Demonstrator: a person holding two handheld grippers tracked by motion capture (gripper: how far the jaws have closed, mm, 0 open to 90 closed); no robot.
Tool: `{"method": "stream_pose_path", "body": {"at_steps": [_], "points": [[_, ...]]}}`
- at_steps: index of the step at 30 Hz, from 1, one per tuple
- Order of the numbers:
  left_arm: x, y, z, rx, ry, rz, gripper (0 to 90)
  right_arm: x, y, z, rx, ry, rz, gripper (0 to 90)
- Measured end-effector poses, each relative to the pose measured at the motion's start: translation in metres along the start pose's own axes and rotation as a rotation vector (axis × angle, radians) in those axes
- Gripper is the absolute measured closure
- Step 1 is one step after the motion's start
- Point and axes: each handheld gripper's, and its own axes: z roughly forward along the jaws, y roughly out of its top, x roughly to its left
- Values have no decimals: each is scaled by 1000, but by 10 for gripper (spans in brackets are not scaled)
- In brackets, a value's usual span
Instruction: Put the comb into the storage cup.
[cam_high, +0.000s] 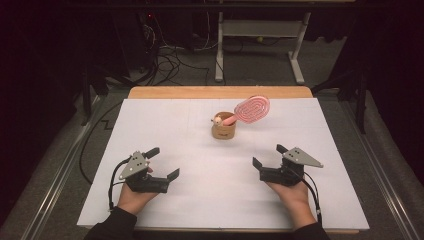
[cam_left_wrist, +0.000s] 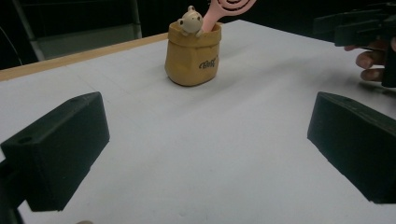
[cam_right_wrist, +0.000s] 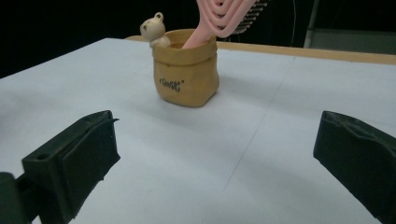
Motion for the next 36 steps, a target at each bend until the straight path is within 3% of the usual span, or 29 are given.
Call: {"method": "stream_pose_path", "body": {"at_steps": [6, 16, 24, 36], "points": [[0, -1, -1, 8, 4, 7, 0, -1, -11, -29, -29, 2, -3, 5], [-2, -2, -4, 12, -1, 15, 0, -7, -21, -76, -108, -46, -13, 4], [-10, -5, -1, 20, -8, 23, 0, -10, -22, -77, -111, -54, -15, 4], [-5, -3, -6, -12, -3, -5, 0, -10, -24, -76, -110, -43, -15, 4]]}}
